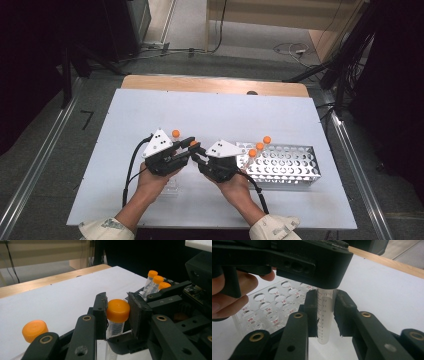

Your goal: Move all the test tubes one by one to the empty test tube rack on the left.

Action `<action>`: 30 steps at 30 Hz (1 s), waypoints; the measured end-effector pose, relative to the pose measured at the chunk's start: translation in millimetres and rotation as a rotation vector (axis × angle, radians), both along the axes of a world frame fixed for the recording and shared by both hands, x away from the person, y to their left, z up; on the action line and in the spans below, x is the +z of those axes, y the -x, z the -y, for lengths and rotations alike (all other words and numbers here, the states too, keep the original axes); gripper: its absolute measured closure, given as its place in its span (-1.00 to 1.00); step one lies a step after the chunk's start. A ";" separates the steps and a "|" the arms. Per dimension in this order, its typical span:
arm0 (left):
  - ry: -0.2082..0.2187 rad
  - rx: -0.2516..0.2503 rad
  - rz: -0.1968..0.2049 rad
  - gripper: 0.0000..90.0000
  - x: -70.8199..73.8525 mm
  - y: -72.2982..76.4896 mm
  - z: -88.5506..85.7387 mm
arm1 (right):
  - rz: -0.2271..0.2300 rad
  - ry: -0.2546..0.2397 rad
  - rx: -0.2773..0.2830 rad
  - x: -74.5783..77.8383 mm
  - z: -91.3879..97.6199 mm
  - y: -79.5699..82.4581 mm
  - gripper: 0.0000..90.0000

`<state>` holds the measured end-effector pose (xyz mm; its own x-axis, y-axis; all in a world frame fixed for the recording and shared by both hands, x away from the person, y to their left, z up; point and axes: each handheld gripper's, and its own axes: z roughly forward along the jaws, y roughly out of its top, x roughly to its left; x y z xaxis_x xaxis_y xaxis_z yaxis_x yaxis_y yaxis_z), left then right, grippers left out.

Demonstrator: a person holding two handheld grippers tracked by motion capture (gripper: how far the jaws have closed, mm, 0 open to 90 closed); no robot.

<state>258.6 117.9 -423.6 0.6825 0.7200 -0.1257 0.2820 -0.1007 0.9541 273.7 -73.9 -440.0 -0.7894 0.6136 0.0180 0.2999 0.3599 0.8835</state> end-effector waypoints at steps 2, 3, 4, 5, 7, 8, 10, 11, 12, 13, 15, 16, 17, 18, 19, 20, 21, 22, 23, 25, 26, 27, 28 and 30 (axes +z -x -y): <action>0.007 0.004 0.005 0.54 0.3 0.6 -0.7 | -0.018 -0.004 -0.001 -0.3 0.0 -0.5 0.20; 0.010 0.007 0.005 0.54 0.6 0.7 -1.2 | -0.018 -0.001 -0.002 -0.6 0.2 -0.7 0.10; 0.011 0.010 0.006 0.54 1.1 0.7 -2.6 | -0.019 -0.001 -0.005 -0.7 0.3 -0.3 0.01; 0.015 0.013 0.009 0.54 1.3 0.5 -3.4 | -0.017 -0.001 -0.009 -0.8 0.8 0.0 -0.03; 0.028 0.024 0.010 0.54 2.6 0.5 -6.5 | -0.010 -0.001 -0.011 -1.1 2.0 0.0 -0.12; 0.033 0.029 0.013 0.54 3.4 0.3 -8.6 | -0.007 -0.001 -0.017 -1.7 2.8 -0.4 -0.22; 0.046 0.039 0.017 0.54 6.3 0.5 -13.2 | -0.016 0.004 -0.027 -3.2 4.6 -1.5 -0.32; 0.056 0.044 0.018 0.54 8.0 0.6 -15.9 | -0.022 0.004 -0.034 -4.1 5.8 -1.5 -0.35; 0.064 0.049 0.020 0.54 9.9 0.6 -19.0 | -0.024 0.007 -0.040 -5.1 6.9 -1.6 -0.39; 0.079 0.055 0.023 0.54 11.7 0.7 -21.4 | -0.027 0.015 -0.044 -6.0 8.2 -1.8 -0.41; 0.088 0.065 0.029 0.54 15.0 1.2 -26.4 | -0.032 0.025 -0.044 -7.5 11.6 -1.2 -0.42; 0.092 0.069 0.031 0.54 16.4 1.3 -28.6 | -0.031 0.032 -0.042 -8.1 13.7 -1.0 -0.43; 0.094 0.072 0.032 0.54 17.5 1.4 -30.9 | -0.029 0.036 -0.041 -8.7 16.1 -0.8 -0.43; 0.099 0.075 0.032 0.54 18.3 1.3 -32.7 | -0.027 0.037 -0.046 -9.2 18.8 -0.5 -0.43; 0.101 0.078 0.033 0.54 19.0 1.1 -34.6 | -0.031 0.033 -0.053 -9.5 21.8 -0.1 -0.43; 0.103 0.082 0.033 0.54 19.6 0.9 -36.3 | -0.037 0.028 -0.058 -9.9 24.7 0.0 -0.43; 0.105 0.085 0.030 0.54 20.1 0.9 -37.8 | -0.040 0.023 -0.062 -10.5 27.4 0.0 -0.43; 0.110 0.089 0.032 0.54 20.4 0.6 -38.6 | -0.042 0.022 -0.064 -11.3 30.0 0.1 -0.43; 0.106 0.091 0.032 0.54 20.7 0.5 -39.8 | -0.044 0.022 -0.070 -12.2 31.9 0.5 -0.43; 0.104 0.095 0.033 0.54 21.2 0.3 -41.3 | -0.046 0.021 -0.076 -13.8 35.6 1.0 -0.43; 0.105 0.097 0.033 0.54 21.4 0.3 -41.8 | -0.046 0.020 -0.076 -14.5 37.1 1.1 -0.43; 0.103 0.098 0.034 0.54 21.7 0.1 -42.5 | -0.047 0.019 -0.078 -14.8 38.4 1.4 -0.43; 0.101 0.103 0.036 0.54 21.9 0.1 -42.9 | -0.047 0.018 -0.081 -14.8 39.5 1.8 -0.43; 0.091 0.113 0.038 0.54 21.9 -0.1 -43.8 | -0.047 0.017 -0.081 -14.2 40.9 2.0 -0.43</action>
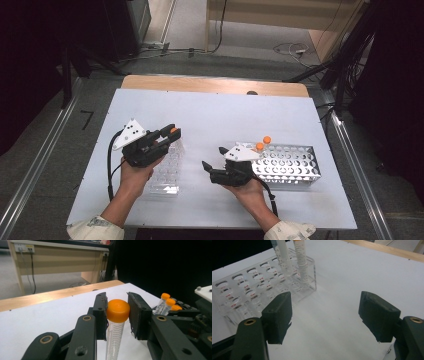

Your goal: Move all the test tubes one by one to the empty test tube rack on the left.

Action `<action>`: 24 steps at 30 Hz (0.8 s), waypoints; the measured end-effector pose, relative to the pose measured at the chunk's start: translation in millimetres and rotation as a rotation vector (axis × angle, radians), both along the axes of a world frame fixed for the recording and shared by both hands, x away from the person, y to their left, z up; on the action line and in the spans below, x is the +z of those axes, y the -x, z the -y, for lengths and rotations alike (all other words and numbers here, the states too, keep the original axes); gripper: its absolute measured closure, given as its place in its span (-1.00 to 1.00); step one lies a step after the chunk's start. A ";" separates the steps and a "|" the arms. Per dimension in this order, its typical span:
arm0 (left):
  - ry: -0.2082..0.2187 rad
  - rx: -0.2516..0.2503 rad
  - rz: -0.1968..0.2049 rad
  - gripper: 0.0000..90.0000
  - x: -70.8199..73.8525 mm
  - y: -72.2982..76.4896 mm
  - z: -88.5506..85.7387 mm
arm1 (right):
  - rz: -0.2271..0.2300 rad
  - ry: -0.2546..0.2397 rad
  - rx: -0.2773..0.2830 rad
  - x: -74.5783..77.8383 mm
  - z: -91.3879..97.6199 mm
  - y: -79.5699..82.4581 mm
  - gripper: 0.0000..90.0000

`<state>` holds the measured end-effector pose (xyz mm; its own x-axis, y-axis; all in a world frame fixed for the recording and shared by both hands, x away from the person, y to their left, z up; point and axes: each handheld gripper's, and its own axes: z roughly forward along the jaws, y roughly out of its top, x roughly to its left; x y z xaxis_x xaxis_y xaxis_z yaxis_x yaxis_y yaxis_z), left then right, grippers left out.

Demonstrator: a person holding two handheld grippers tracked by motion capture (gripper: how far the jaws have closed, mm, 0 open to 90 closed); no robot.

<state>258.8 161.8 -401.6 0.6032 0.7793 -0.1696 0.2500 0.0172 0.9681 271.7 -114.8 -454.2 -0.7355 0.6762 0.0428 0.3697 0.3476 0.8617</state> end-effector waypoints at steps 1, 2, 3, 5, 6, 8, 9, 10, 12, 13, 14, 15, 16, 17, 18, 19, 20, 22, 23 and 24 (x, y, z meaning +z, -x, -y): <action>-0.003 0.004 0.001 0.54 -0.2 -0.3 -0.5 | 0.004 -0.001 0.000 0.3 0.5 0.0 -0.43; -0.005 0.010 -0.001 0.54 -0.5 -0.6 -1.0 | 0.004 -0.002 -0.002 0.7 1.0 0.1 -0.43; -0.009 0.016 0.000 0.54 -0.6 -0.8 -1.8 | 0.004 -0.004 -0.002 1.0 1.3 0.1 -0.43; -0.009 0.030 0.004 0.54 -0.5 -0.9 -3.2 | 0.005 -0.005 -0.002 0.8 1.4 0.2 -0.43; -0.013 0.041 0.007 0.54 -0.3 -0.9 -3.9 | 0.005 -0.002 -0.001 0.5 1.4 0.3 -0.43; -0.017 0.053 0.010 0.54 -0.4 -1.3 -6.0 | 0.002 -0.002 -0.001 0.0 1.0 1.0 -0.43; -0.021 0.060 0.011 0.54 -0.7 -1.6 -6.8 | 0.005 0.001 -0.001 -0.3 0.9 1.1 -0.43; -0.027 0.069 0.011 0.54 -1.1 -2.0 -7.4 | 0.003 0.001 -0.002 -0.3 0.6 1.4 -0.43; -0.035 0.076 0.010 0.54 -2.5 -3.3 -8.0 | 0.005 0.001 -0.001 -0.4 0.2 1.7 -0.43; -0.043 0.084 0.011 0.54 -3.3 -3.9 -7.9 | 0.006 0.001 0.001 -0.3 0.2 1.6 -0.42; -0.048 0.089 0.010 0.54 -4.2 -4.8 -7.9 | 0.007 0.001 0.001 -0.2 0.2 1.7 -0.42; -0.046 0.089 0.008 0.54 -5.3 -5.7 -7.8 | 0.008 0.000 0.001 -0.2 0.0 1.8 -0.42; -0.050 0.095 0.009 0.54 -6.2 -6.4 -7.6 | 0.007 0.000 0.001 -0.2 0.0 1.9 -0.42; -0.054 0.098 0.005 0.54 -7.2 -7.2 -7.4 | 0.006 0.001 0.000 -0.3 -0.1 2.0 -0.42; -0.055 0.096 0.002 0.54 -8.3 -8.2 -6.8 | 0.006 0.002 0.000 -0.5 -0.1 1.9 -0.42; -0.061 0.095 -0.003 0.54 -9.2 -8.8 -6.2 | 0.006 0.003 0.000 -0.7 -0.2 1.9 -0.42; -0.066 0.095 -0.003 0.54 -10.4 -9.5 -5.1 | 0.006 0.003 -0.001 -0.9 -0.3 1.9 -0.42; -0.079 0.088 -0.010 0.54 -12.4 -10.5 -2.8 | 0.003 0.003 -0.001 -1.1 -0.5 2.1 -0.42; -0.090 0.085 -0.008 0.54 -13.4 -11.1 -1.8 | 0.003 0.003 -0.001 -1.0 -0.5 2.2 -0.42; -0.098 0.083 -0.011 0.54 -14.3 -11.6 -0.8 | 0.004 0.003 -0.001 -1.0 -0.5 2.3 -0.42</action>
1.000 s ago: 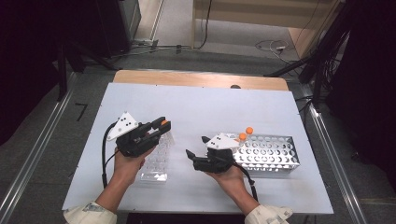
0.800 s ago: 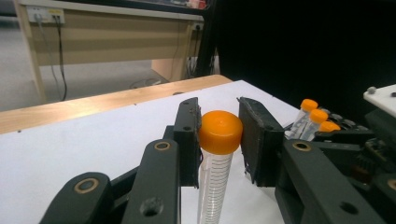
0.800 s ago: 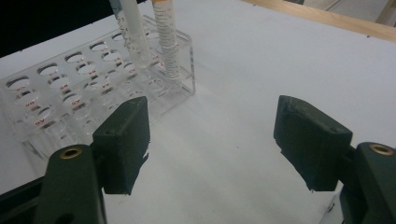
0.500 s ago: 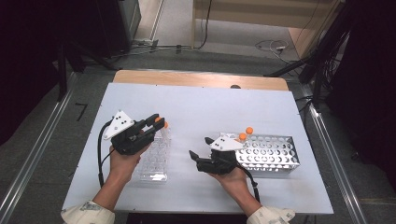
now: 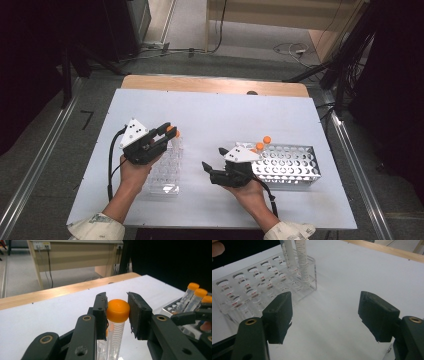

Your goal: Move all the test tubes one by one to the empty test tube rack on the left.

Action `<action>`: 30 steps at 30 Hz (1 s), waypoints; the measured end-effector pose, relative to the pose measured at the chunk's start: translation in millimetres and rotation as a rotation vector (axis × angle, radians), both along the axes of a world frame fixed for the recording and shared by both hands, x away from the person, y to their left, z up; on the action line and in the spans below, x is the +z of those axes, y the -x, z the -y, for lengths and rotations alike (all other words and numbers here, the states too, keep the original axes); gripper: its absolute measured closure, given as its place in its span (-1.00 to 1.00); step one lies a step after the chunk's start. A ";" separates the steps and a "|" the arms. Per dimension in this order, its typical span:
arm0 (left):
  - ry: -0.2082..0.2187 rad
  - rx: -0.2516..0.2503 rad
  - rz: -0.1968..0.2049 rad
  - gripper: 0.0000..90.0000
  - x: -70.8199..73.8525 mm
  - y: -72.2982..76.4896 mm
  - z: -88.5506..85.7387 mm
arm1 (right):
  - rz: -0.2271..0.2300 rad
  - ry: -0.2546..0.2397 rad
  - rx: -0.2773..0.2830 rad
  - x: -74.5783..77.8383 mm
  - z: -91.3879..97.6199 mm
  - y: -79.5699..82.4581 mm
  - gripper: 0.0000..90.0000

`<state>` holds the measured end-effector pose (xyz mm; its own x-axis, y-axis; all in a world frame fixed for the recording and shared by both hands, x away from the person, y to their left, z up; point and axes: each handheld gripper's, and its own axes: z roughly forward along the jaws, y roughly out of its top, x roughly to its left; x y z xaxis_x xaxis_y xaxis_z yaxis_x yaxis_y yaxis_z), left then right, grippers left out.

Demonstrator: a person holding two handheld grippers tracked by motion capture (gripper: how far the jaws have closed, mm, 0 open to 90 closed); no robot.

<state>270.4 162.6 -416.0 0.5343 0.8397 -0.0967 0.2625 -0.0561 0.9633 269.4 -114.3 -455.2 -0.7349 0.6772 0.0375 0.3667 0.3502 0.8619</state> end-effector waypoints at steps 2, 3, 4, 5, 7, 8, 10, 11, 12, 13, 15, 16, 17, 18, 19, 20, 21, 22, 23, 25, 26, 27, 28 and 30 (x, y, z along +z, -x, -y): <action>-0.014 -0.004 -0.004 0.53 -2.3 -1.0 1.4 | 0.001 -0.001 0.002 0.2 0.1 0.1 -0.41; -0.020 -0.004 -0.007 0.53 -3.8 -1.5 1.6 | 0.003 0.000 0.003 0.2 0.3 0.0 -0.41; -0.023 -0.002 -0.012 0.53 -5.5 -2.1 2.1 | 0.004 0.000 0.004 0.2 0.3 0.0 -0.41; -0.030 -0.002 -0.016 0.53 -7.2 -2.4 2.5 | 0.004 0.000 0.004 0.3 0.4 0.1 -0.41; -0.037 0.000 -0.014 0.53 -9.8 -2.6 3.8 | 0.004 -0.001 0.004 0.4 0.5 0.3 -0.41; -0.039 -0.001 -0.016 0.53 -10.6 -2.5 4.4 | 0.006 0.001 0.006 0.5 0.7 0.3 -0.41; -0.051 0.000 -0.010 0.53 -12.4 -2.1 5.6 | 0.006 -0.001 0.004 0.7 0.7 0.4 -0.41; -0.055 0.001 -0.008 0.53 -13.2 -1.7 6.4 | 0.006 -0.001 0.004 0.7 0.8 0.5 -0.41; -0.053 0.004 -0.007 0.53 -14.2 -1.3 7.1 | 0.006 -0.002 0.003 0.8 0.8 0.5 -0.41; -0.060 0.002 -0.007 0.53 -14.8 -1.0 7.2 | 0.007 -0.003 0.003 0.9 0.9 0.5 -0.41; -0.065 0.005 0.000 0.53 -15.9 0.0 7.7 | 0.008 -0.002 0.003 1.0 1.0 0.6 -0.41; -0.065 0.007 -0.002 0.52 -16.5 0.7 7.8 | 0.006 -0.002 0.002 1.1 1.1 0.7 -0.41; -0.063 0.009 0.001 0.52 -17.4 0.8 8.0 | 0.006 -0.002 0.002 1.2 1.2 0.7 -0.41; -0.063 0.011 -0.001 0.52 -18.2 1.0 8.1 | 0.006 -0.002 0.001 1.2 1.4 0.7 -0.41; -0.067 0.012 -0.005 0.52 -18.9 1.3 7.9 | 0.006 -0.003 0.001 1.2 1.4 0.7 -0.41; -0.068 0.013 -0.007 0.52 -19.5 1.6 7.9 | 0.007 -0.003 0.001 1.3 1.5 0.7 -0.41; -0.068 0.015 -0.007 0.51 -19.9 1.8 8.1 | 0.008 -0.004 0.001 1.4 1.7 0.7 -0.41; -0.067 0.016 -0.007 0.49 -20.0 2.0 8.0 | 0.008 -0.004 0.002 1.5 1.8 0.8 -0.41; -0.064 0.015 -0.005 0.48 -20.0 2.1 7.9 | 0.009 -0.005 0.002 1.6 1.9 0.7 -0.41; -0.064 0.017 -0.002 0.47 -19.7 2.4 7.7 | 0.009 -0.005 0.002 1.6 2.0 0.6 -0.41; -0.064 0.016 -0.002 0.47 -19.7 2.6 7.7 | 0.009 -0.005 0.002 1.6 2.0 0.7 -0.41; -0.063 0.016 -0.002 0.47 -19.7 2.6 7.8 | 0.011 -0.005 0.002 1.6 2.0 0.6 -0.41; -0.063 0.015 -0.003 0.46 -19.7 2.5 7.7 | 0.011 -0.005 0.003 1.6 2.0 0.7 -0.41; -0.061 0.013 -0.004 0.42 -19.5 2.6 7.4 | 0.015 -0.005 0.003 1.9 2.2 0.7 -0.41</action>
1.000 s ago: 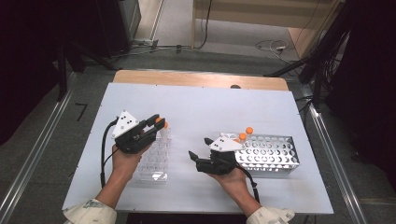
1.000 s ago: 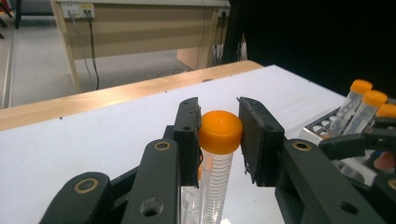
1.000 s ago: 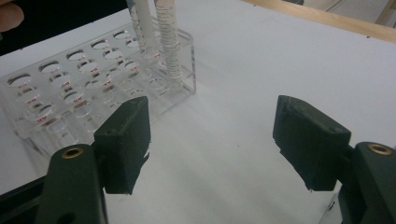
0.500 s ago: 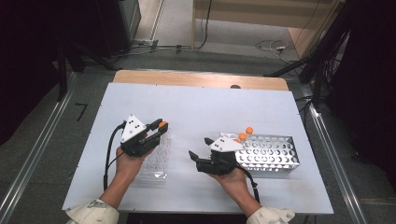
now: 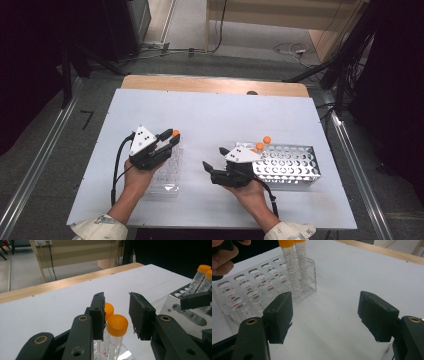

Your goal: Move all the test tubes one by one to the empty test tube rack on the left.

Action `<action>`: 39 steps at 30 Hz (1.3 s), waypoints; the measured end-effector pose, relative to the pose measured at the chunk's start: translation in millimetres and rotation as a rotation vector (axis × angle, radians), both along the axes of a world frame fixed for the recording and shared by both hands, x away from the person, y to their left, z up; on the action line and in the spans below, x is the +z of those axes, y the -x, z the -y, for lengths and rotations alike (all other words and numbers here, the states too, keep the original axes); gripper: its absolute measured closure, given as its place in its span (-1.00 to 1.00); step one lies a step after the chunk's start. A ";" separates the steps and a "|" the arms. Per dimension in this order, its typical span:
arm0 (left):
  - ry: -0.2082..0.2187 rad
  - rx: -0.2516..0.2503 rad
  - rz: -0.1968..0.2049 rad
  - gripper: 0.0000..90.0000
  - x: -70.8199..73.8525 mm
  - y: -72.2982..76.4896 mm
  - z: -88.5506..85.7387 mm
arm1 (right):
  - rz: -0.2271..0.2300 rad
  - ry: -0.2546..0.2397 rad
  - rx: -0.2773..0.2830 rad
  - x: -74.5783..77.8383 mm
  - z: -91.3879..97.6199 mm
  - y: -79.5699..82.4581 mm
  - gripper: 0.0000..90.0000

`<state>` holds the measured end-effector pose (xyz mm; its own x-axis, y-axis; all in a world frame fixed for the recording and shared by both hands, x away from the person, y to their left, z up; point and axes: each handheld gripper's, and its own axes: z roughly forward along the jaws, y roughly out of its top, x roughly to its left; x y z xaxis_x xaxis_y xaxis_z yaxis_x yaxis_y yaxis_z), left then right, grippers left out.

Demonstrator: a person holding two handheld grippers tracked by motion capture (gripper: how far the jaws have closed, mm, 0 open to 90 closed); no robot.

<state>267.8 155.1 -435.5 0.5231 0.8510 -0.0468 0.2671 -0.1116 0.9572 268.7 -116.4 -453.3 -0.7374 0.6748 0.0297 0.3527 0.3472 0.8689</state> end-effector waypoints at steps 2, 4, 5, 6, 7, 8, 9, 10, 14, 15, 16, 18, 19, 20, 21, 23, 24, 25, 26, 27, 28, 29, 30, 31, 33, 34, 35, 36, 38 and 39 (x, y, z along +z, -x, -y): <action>0.007 -0.003 0.002 0.38 0.2 0.2 -0.1 | 0.000 -0.004 -0.004 0.6 0.3 0.6 -0.41; 0.017 -0.007 0.003 0.32 0.8 0.6 -0.3 | 0.007 -0.008 -0.008 1.5 1.3 0.7 -0.41; 0.018 -0.009 0.003 0.28 1.2 0.8 -0.9 | 0.007 -0.011 -0.011 2.3 2.0 1.0 -0.40; 0.025 -0.013 0.003 0.23 1.5 0.9 -1.1 | 0.009 -0.013 -0.012 3.0 2.8 1.0 -0.40; 0.033 -0.011 0.005 0.18 1.7 1.1 -1.2 | 0.013 -0.016 -0.013 3.7 3.6 0.8 -0.40; 0.040 -0.010 0.007 0.12 2.1 1.2 -1.3 | 0.012 -0.018 -0.015 4.4 4.4 0.9 -0.40; 0.042 -0.009 0.009 0.07 2.5 1.4 -1.8 | 0.014 -0.021 -0.015 5.0 5.2 1.0 -0.40; 0.043 -0.005 0.011 0.02 2.9 1.8 -2.1 | 0.016 -0.022 -0.015 5.7 6.1 1.1 -0.40; 0.047 0.019 0.013 -0.16 3.9 2.4 -2.8 | 0.021 -0.029 -0.022 9.5 10.2 2.9 -0.40; 0.044 0.027 0.013 -0.21 4.0 2.5 -2.9 | 0.027 -0.031 -0.021 10.7 12.0 3.0 -0.40; 0.044 0.033 0.014 -0.27 4.0 2.4 -2.8 | 0.029 -0.035 -0.025 12.1 13.8 3.3 -0.40; 0.045 0.039 0.011 -0.34 4.0 2.3 -3.0 | 0.033 -0.042 -0.035 15.3 18.2 3.7 -0.40; 0.047 0.039 0.011 -0.34 3.9 2.2 -3.2 | 0.039 -0.044 -0.039 17.0 20.8 3.6 -0.40; 0.048 0.039 0.011 -0.34 4.0 2.3 -3.2 | 0.038 -0.050 -0.046 18.8 23.3 3.8 -0.40; 0.048 0.039 0.011 -0.34 4.1 2.3 -3.3 | 0.040 -0.054 -0.049 20.4 26.0 3.7 -0.40; 0.048 0.040 0.012 -0.34 4.3 2.4 -3.2 | 0.046 -0.060 -0.060 23.3 31.1 3.6 -0.40; 0.049 0.040 0.012 -0.34 4.4 2.6 -3.1 | 0.048 -0.062 -0.065 24.6 33.7 3.8 -0.39; 0.049 0.040 0.013 -0.34 4.6 2.7 -3.1 | 0.050 -0.064 -0.071 25.8 36.1 4.2 -0.39; 0.050 0.040 0.014 -0.34 4.6 2.8 -3.1 | 0.056 -0.064 -0.073 26.9 38.6 4.4 -0.39; 0.051 0.039 0.014 -0.34 4.6 2.8 -3.1 | 0.058 -0.062 -0.081 28.1 40.8 5.5 -0.39; 0.050 0.040 0.014 -0.34 4.6 2.9 -3.1 | 0.065 -0.060 -0.083 29.1 43.4 6.2 -0.39; 0.049 0.040 0.014 -0.34 4.6 2.8 -3.2 | 0.071 -0.064 -0.086 30.2 46.1 6.8 -0.39; 0.049 0.040 0.013 -0.34 4.5 2.7 -3.1 | 0.075 -0.067 -0.092 31.4 49.0 7.7 -0.39; 0.048 0.041 0.011 -0.34 4.5 2.8 -3.0 | 0.076 -0.072 -0.097 32.7 51.7 8.7 -0.39; 0.048 0.041 0.012 -0.34 4.3 2.8 -2.7 | 0.086 -0.079 -0.106 35.2 56.9 10.3 -0.39; 0.048 0.041 0.012 -0.34 4.3 2.8 -2.6 | 0.090 -0.083 -0.107 36.4 59.4 11.2 -0.39; 0.048 0.041 0.012 -0.34 4.3 2.8 -2.6 | 0.092 -0.086 -0.111 37.6 61.7 12.3 -0.39; 0.048 0.041 0.012 -0.34 4.4 2.8 -2.6 | 0.095 -0.088 -0.113 38.5 63.9 13.2 -0.39; 0.047 0.042 0.011 -0.34 4.4 2.8 -2.5 | 0.103 -0.092 -0.118 39.9 68.1 15.1 -0.39; 0.047 0.041 0.012 -0.34 4.2 2.7 -2.4 | 0.103 -0.096 -0.121 40.3 70.1 16.0 -0.39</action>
<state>265.2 157.6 -431.3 0.4885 0.8688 -0.0810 0.2587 -0.0556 0.9643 252.7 -186.5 -413.0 -0.6538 0.7562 0.0264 0.2942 0.2219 0.9296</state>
